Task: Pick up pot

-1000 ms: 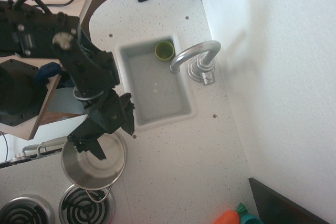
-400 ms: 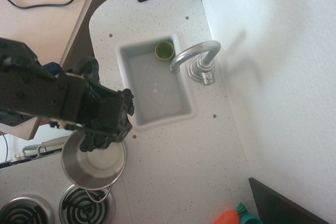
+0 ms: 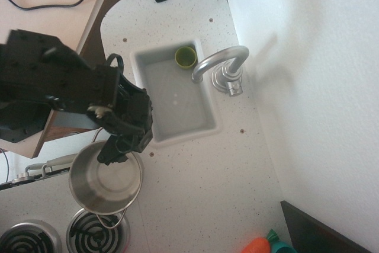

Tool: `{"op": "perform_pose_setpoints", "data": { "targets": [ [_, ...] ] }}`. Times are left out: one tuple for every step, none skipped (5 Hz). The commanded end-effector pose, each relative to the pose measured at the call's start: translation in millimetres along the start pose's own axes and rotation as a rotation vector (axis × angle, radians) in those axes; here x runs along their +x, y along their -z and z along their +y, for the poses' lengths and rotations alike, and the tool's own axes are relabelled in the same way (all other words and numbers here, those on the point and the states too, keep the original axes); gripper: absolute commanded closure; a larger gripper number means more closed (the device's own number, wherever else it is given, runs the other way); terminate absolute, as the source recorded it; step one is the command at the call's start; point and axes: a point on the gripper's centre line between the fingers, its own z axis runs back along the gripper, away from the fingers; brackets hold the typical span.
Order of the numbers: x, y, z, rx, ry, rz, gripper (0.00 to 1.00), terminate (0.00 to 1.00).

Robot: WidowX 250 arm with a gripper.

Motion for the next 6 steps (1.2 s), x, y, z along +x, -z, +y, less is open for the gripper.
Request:
{"op": "perform_pose_setpoints", "data": {
  "targets": [
    [-8, 23, -5, -0.066, 0.029, 0.004, 0.00, 0.00],
    [-15, 34, -8, -0.088, 0.026, 0.034, 0.00, 0.00],
    [-16, 36, -9, -0.076, 0.027, 0.040, 0.00, 0.00],
    [-15, 30, -10, 0.062, 0.019, 0.034, 0.00, 0.00],
    [-15, 30, -9, 0.216, 0.065, 0.045, 0.00, 0.00],
    [-9, 34, -9, 0.099, 0.107, -0.016, 0.00, 0.00]
  ]
}}
